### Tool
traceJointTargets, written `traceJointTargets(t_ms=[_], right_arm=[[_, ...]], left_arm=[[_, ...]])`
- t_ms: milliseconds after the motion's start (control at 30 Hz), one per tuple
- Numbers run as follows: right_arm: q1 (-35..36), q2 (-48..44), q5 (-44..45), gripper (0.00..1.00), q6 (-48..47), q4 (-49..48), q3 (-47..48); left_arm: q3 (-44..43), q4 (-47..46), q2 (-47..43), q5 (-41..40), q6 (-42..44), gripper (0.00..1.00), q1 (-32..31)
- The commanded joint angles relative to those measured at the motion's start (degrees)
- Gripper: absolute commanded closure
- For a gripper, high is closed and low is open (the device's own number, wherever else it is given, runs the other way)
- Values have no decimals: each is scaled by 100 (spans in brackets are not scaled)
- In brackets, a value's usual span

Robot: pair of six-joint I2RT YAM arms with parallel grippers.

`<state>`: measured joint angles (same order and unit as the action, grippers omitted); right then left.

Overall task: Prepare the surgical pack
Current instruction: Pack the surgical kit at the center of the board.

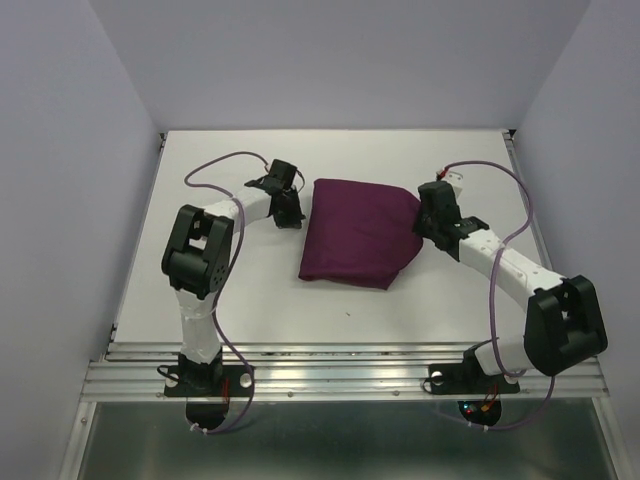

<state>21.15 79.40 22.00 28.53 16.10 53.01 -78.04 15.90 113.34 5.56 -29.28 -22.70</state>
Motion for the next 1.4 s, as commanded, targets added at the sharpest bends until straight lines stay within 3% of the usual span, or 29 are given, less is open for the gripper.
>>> traceJointTargets(t_ms=[0, 200, 600, 900, 933, 1000, 1033, 1200, 1367], right_arm=[[30, 23, 489, 99, 65, 104, -221], [30, 506, 718, 99, 205, 271, -414], [30, 1166, 366, 99, 293, -160, -511], [30, 587, 1017, 99, 442, 192, -748], [30, 551, 1008, 96, 477, 279, -749], [30, 524, 982, 63, 574, 455, -687], [30, 490, 990, 54, 592, 560, -635], [30, 121, 877, 44, 618, 544, -442], [30, 347, 420, 46, 477, 254, -11]], left_arm=[[-264, 115, 30, -55, -69, 100, -340], [-597, 220, 153, -125, -78, 100, -718], [-1125, 344, 65, -38, -280, 100, -1149], [-1055, 423, -14, -152, -210, 100, -1062], [-1064, 423, -14, -161, -210, 100, -1026], [-1082, 423, 13, -170, -192, 100, -930], [-1134, 440, 30, -170, -166, 100, -895], [-1624, 711, 336, -248, 10, 100, -745], [-2057, 809, 680, -495, 98, 100, -727]])
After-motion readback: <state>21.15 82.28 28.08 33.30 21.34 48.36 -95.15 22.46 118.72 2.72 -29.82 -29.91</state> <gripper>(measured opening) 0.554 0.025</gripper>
